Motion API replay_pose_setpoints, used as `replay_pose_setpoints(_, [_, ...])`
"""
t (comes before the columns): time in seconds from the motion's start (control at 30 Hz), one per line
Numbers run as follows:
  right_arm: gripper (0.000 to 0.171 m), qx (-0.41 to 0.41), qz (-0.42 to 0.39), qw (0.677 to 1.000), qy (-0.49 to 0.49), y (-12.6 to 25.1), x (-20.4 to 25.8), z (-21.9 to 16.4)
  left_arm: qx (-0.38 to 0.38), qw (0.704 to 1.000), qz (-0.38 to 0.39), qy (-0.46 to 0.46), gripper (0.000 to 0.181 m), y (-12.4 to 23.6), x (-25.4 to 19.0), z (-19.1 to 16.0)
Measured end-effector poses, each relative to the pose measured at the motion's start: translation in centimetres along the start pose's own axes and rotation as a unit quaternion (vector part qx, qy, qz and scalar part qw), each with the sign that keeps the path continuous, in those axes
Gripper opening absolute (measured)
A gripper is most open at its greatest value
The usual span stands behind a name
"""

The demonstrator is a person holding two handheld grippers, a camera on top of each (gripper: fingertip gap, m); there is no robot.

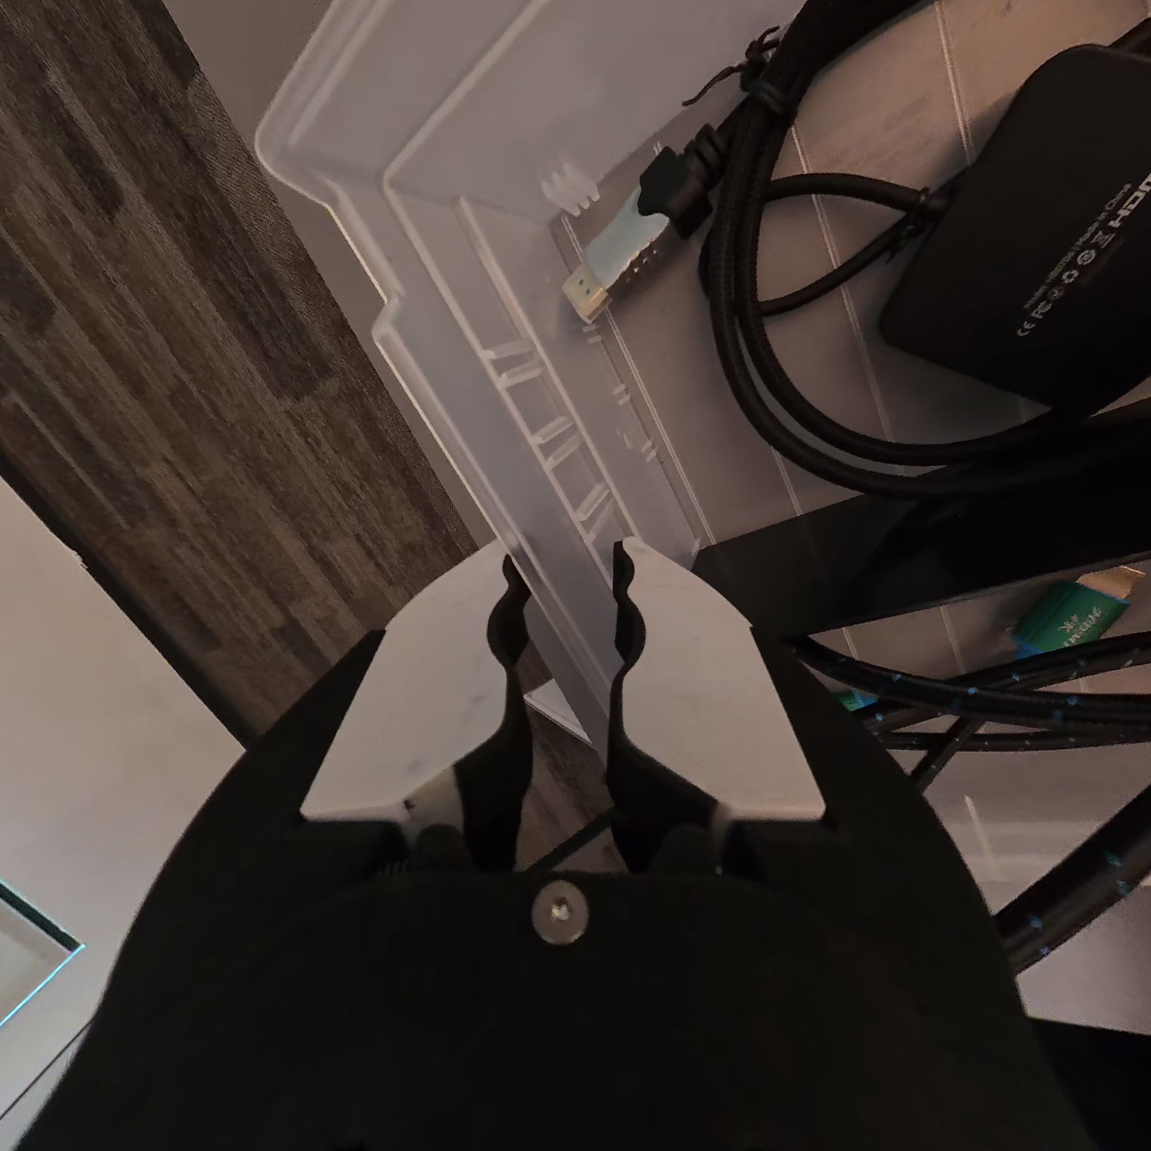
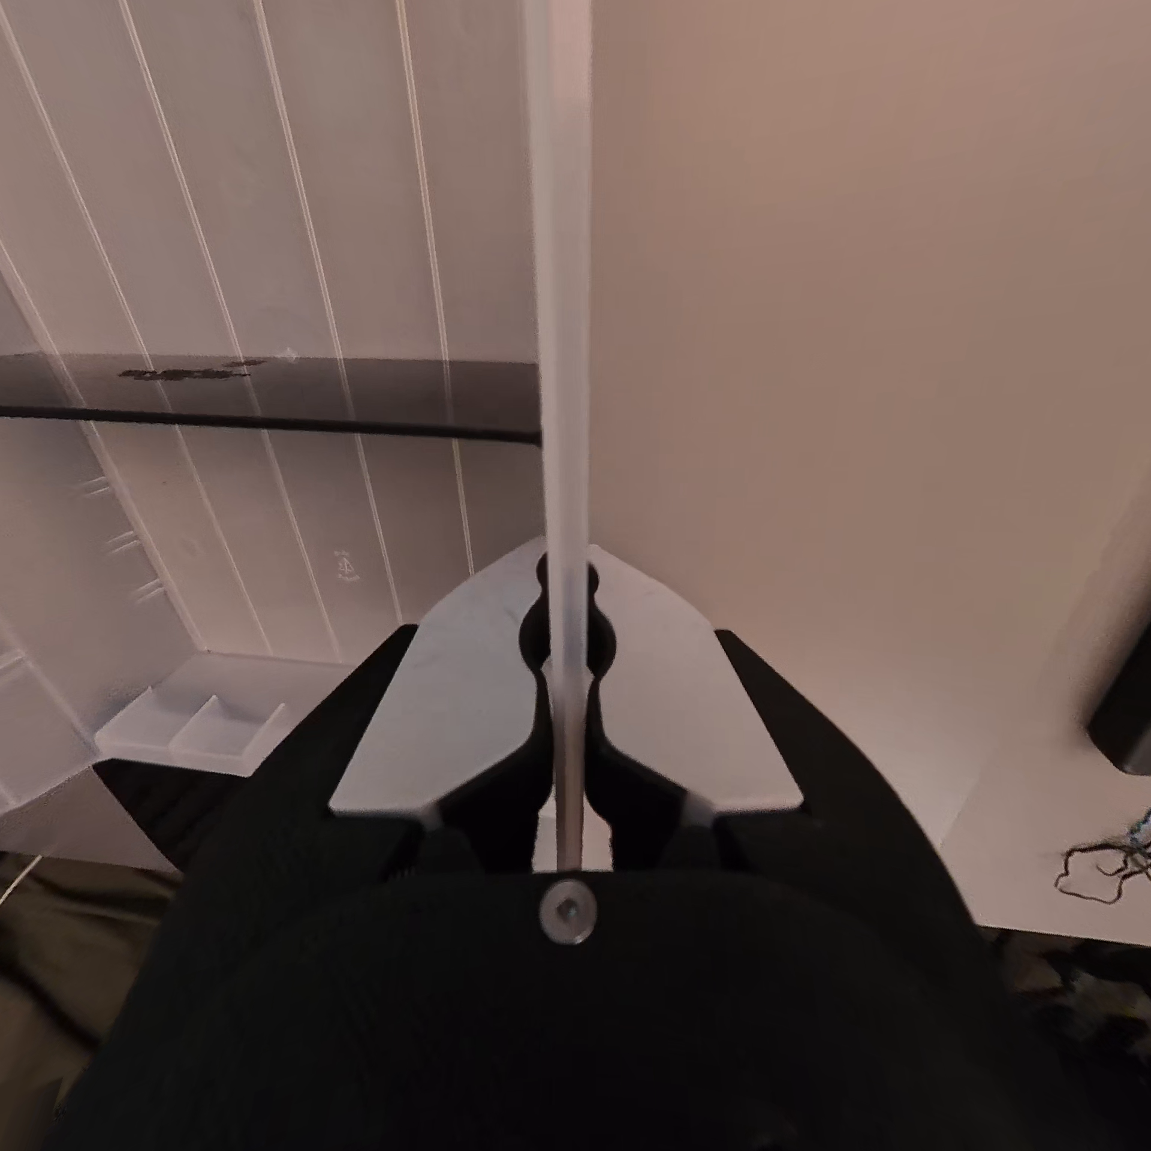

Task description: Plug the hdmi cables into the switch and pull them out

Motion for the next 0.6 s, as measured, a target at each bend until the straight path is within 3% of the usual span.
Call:
replay_pose_setpoints(0.43, [0.006,-0.017,0.004,1.000,0.008,0.2,-1.0,0.3,-0.027,0.998,0.049,-0.006,0.030,-0.3,-0.4,0.0])
replay_pose_setpoints(0.6, [0.028,-0.112,0.038,0.993,0.011,2.4,-1.7,-0.3,-0.079,0.993,0.079,0.033,0.062,1.8,0.2,-1.4])
Point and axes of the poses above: each gripper's, where its closed fingertips meet, y back along the fingers, z out of its top, x = y × z across the jaws, the point moved 9 cm from there along y, back along the fingers, and after that the axes turned 12 degrees about -y, right-handed, at the moved point
